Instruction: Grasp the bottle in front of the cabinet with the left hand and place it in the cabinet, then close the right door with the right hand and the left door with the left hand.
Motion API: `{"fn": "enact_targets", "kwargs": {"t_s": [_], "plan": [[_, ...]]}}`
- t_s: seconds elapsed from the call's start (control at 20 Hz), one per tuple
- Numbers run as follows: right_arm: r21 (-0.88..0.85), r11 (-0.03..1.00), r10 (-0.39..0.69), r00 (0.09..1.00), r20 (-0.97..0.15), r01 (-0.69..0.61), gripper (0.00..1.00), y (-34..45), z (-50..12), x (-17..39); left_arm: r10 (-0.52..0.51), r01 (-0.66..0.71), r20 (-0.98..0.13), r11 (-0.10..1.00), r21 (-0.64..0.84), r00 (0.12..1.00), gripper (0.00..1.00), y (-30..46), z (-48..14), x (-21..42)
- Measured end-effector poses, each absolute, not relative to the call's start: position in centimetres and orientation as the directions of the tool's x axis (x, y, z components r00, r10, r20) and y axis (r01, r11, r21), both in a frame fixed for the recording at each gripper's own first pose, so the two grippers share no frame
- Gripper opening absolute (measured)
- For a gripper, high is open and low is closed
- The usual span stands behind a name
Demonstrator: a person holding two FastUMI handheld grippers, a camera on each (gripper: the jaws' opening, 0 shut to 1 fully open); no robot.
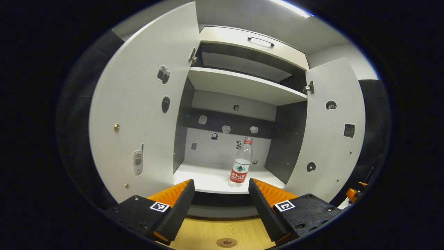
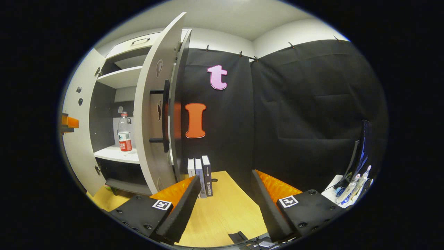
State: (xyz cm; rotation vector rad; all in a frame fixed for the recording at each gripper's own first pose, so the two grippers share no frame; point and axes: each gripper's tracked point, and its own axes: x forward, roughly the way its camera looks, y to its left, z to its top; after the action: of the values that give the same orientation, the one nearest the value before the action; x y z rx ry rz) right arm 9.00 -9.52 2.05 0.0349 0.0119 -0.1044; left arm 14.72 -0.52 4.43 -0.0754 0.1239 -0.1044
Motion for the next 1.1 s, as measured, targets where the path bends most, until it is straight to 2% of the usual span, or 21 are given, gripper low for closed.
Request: {"fn": "enact_targets", "kwargs": {"t_s": [0.25,0.3,0.35,0.45,0.85,0.9,0.95,1.1], "plan": [[0.060,0.997,-0.050,0.999,-0.004,0.050,0.96,-7.6,2.7,10.7,-0.076,0.070,-0.125,0.996,-0.049,0.989,0.94,2.1,4.2,9.9],[0.059,0.998,-0.038,0.999,0.003,0.038,1.00,-7.2,3.0,11.2,-0.067,0.062,-0.125,0.997,-0.049,0.990,0.94,2.6,4.2,9.2],[0.057,0.998,-0.026,1.000,0.004,0.026,0.96,-6.8,3.2,11.6,-0.058,0.052,-0.126,0.997,-0.052,0.990,0.94,3.1,4.0,8.6],[0.064,0.998,0.002,1.000,0.001,-0.003,0.96,-5.7,3.1,12.4,-0.032,0.024,-0.122,0.998,-0.065,0.992,0.94,4.3,4.1,7.8],[0.030,0.998,0.060,0.998,-0.030,-0.059,0.96,-2.5,2.2,13.6,0.002,-0.011,-0.119,0.997,-0.079,0.993,0.95,5.9,3.7,6.9],[0.030,0.998,0.058,0.998,-0.034,-0.057,1.00,-2.5,2.2,13.7,0.005,-0.015,-0.117,0.996,-0.083,0.993,0.95,6.1,3.7,6.9],[0.034,0.998,0.062,0.997,-0.038,-0.061,0.95,-2.3,2.3,13.6,0.006,-0.016,-0.114,0.996,-0.089,0.993,0.94,6.1,3.8,7.0],[0.033,0.996,0.087,0.996,-0.032,-0.085,0.95,-1.2,2.6,13.3,0.014,-0.023,-0.100,0.995,-0.095,0.995,0.95,6.4,4.3,6.9]]}}
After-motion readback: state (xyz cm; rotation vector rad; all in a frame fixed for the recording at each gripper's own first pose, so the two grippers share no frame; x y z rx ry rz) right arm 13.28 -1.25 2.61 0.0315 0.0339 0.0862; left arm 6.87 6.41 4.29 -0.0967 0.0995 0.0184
